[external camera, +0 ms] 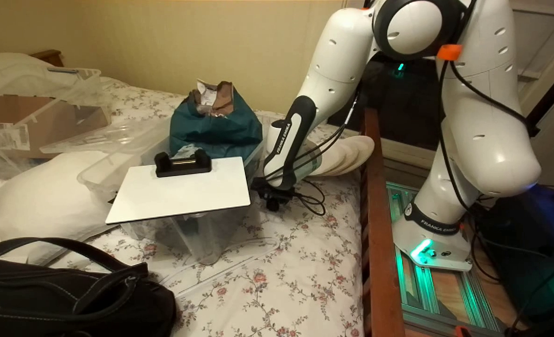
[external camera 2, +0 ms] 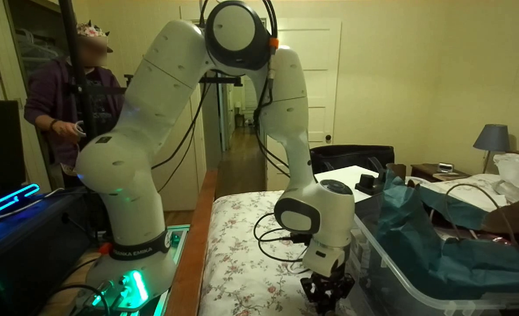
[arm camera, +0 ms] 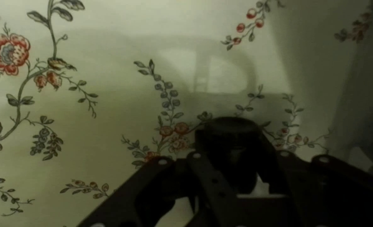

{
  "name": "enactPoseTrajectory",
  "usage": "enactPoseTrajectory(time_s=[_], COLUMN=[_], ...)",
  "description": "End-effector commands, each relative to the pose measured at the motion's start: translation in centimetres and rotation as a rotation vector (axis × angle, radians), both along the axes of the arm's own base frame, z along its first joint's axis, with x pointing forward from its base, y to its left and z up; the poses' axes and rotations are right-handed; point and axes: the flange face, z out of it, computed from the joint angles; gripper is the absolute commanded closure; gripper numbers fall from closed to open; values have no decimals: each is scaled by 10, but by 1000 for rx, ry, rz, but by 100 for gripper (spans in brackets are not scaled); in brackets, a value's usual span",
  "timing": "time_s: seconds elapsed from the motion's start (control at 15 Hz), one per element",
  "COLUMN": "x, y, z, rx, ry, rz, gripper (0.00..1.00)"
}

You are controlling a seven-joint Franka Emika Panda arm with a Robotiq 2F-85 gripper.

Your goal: Rub the brush over the white object

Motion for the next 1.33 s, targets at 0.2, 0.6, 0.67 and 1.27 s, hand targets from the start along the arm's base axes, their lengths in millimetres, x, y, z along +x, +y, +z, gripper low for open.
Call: enactPoseTrajectory(time_s=[0.2, 0.6, 0.67, 1.27], x=[-67, -105, -116, -86], y=[-75, -154, -171, -212], z=[85, 113, 121, 119], rx=[202, 330, 343, 475], ry=[-133, -243, -266, -234], rz=[-223, -337, -351, -560], gripper=[87, 87, 62, 87])
